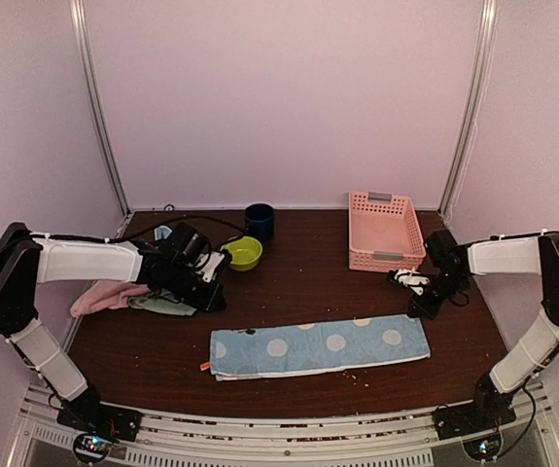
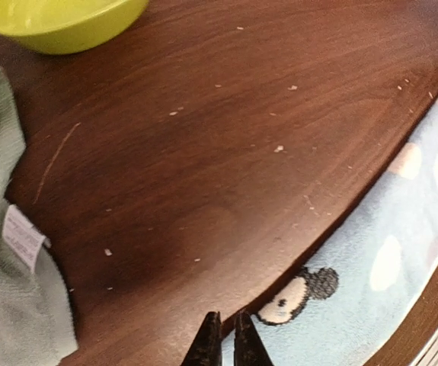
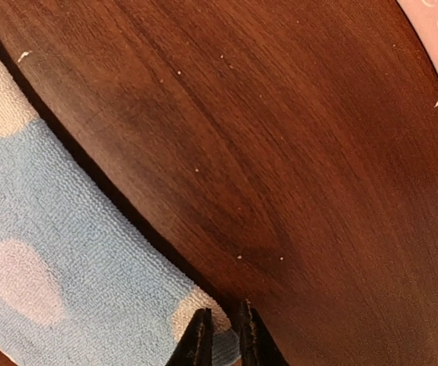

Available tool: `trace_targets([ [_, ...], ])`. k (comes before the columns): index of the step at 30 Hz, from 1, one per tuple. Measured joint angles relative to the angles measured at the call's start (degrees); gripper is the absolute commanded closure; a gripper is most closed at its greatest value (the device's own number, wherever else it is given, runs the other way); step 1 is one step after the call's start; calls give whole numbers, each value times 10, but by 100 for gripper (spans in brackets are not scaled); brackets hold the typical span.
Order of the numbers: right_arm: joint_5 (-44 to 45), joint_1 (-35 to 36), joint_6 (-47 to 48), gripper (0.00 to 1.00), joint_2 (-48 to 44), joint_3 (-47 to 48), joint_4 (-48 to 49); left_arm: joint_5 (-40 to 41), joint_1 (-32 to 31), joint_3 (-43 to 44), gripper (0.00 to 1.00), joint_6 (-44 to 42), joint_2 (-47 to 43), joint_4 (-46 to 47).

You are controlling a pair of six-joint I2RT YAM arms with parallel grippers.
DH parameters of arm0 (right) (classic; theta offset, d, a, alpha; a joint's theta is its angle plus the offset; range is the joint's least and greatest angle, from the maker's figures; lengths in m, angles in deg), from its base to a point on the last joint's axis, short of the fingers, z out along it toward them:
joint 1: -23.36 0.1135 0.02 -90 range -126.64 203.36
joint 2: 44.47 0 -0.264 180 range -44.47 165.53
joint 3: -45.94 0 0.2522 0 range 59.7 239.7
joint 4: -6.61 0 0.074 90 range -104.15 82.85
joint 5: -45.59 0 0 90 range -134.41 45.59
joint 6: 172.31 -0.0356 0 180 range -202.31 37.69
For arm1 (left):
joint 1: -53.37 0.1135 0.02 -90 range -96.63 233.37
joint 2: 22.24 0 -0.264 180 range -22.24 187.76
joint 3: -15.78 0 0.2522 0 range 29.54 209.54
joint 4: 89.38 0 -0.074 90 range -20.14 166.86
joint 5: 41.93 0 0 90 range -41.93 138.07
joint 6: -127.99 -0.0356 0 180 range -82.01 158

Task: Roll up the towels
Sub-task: Move the towel to the center of the board.

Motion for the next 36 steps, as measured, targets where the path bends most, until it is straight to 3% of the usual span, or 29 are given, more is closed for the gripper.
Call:
trace_targets([
  [8, -34, 4, 0, 84, -63, 5, -30, -19, -56, -29, 100, 21, 10, 12],
  [13, -38, 10, -2, 86, -35, 5, -28, 3, -57, -42, 100, 27, 35, 8],
  [31, 92, 14, -50, 84, 28, 13, 66, 76, -58, -4, 100, 27, 70, 38],
  [36, 85, 14, -63, 75, 28, 47, 22, 80, -58, 32, 90, 20, 72, 36],
])
